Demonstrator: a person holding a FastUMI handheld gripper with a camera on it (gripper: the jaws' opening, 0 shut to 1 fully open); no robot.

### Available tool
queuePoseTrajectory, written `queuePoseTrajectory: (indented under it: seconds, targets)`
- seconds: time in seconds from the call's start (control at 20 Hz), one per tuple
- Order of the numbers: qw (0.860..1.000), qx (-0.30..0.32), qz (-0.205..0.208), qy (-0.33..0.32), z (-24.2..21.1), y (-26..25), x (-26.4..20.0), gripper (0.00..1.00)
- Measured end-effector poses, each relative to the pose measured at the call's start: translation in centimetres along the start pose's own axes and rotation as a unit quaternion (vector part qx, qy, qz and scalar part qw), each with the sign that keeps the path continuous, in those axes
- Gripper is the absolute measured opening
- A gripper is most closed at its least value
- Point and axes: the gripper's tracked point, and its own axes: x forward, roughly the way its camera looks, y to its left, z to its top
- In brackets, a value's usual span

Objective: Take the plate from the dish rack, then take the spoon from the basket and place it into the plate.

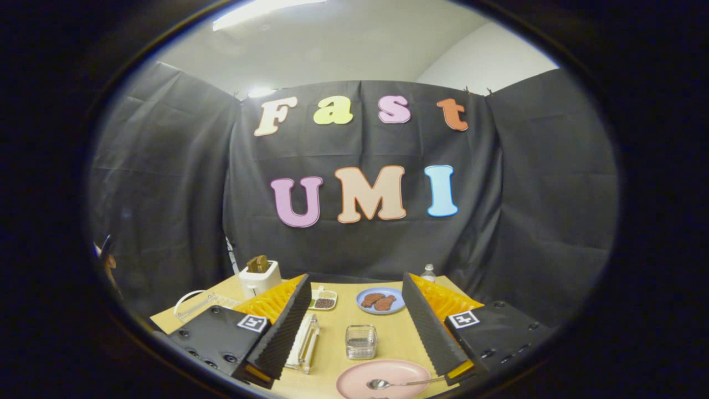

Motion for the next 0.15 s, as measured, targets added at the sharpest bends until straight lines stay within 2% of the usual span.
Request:
queuePoseTrajectory:
  seconds: [0.15]
  targets:
    - [1.0,0.0,0.001,-0.005,0.56,-0.23,0.05,1.0]
